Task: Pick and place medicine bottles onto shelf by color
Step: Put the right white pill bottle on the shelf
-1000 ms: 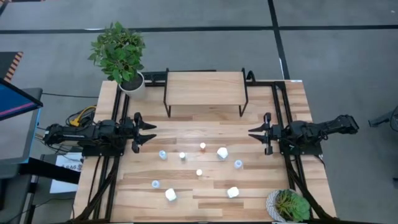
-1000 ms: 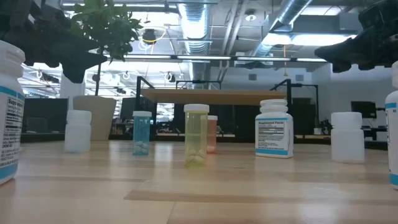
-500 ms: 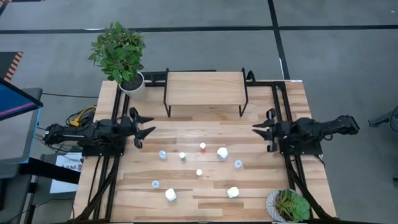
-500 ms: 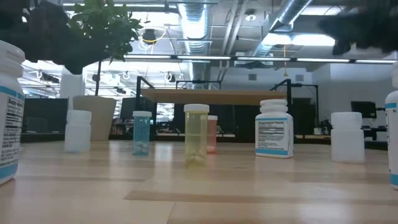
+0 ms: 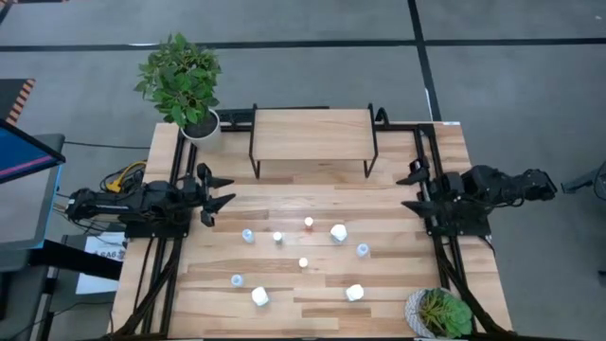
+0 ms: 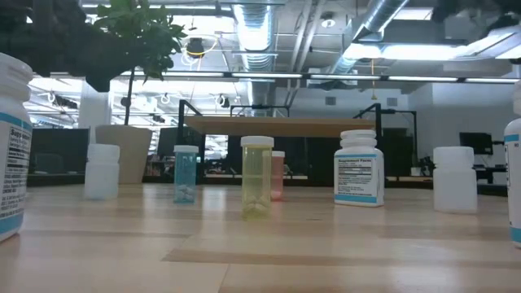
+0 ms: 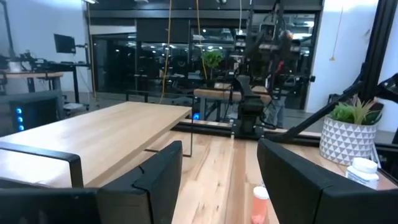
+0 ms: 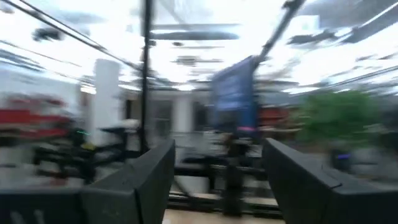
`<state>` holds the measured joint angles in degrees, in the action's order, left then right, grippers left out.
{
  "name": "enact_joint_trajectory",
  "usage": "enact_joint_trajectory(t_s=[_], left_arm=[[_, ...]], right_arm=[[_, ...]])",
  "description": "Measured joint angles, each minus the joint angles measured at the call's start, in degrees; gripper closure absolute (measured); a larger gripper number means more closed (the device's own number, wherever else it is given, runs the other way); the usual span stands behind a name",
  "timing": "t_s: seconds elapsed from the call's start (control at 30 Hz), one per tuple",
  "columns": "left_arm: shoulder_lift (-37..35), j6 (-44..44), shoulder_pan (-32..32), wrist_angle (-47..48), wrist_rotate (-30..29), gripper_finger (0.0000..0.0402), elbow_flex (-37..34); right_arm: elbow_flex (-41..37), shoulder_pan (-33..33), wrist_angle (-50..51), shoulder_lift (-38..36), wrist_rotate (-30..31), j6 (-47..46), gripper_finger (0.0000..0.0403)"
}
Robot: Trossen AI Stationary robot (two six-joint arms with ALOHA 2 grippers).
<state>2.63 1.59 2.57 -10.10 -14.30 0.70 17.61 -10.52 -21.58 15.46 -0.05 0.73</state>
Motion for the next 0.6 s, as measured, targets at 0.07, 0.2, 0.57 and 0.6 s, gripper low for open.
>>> enact_joint_trajectory(t_s=[0.07, 0.2, 0.57, 0.6], left_arm=[[0.00, 0.60, 0.00, -0.09, 0.01, 0.0203, -0.01], [0.00, 0.95, 0.00, -0.14, 0.01, 0.0203, 0.01], [0.00, 1.04, 0.00, 0.13, -1.48, 0.0203, 0.01], [0.00, 1.04, 0.00, 0.20, -1.65, 0.0203, 0.01]], right_arm=[[4.14, 0.00, 4.00, 2.84, -4.89, -1.64, 0.0129], [12.96, -0.70, 18.90, 9.88, -7.43, -4.41, 0.0129], [29.61, -1.88, 52.48, 31.57, -6.00, -15.43, 0.0129], [29.93, -1.88, 53.58, 33.13, -6.00, -16.43, 0.0129]])
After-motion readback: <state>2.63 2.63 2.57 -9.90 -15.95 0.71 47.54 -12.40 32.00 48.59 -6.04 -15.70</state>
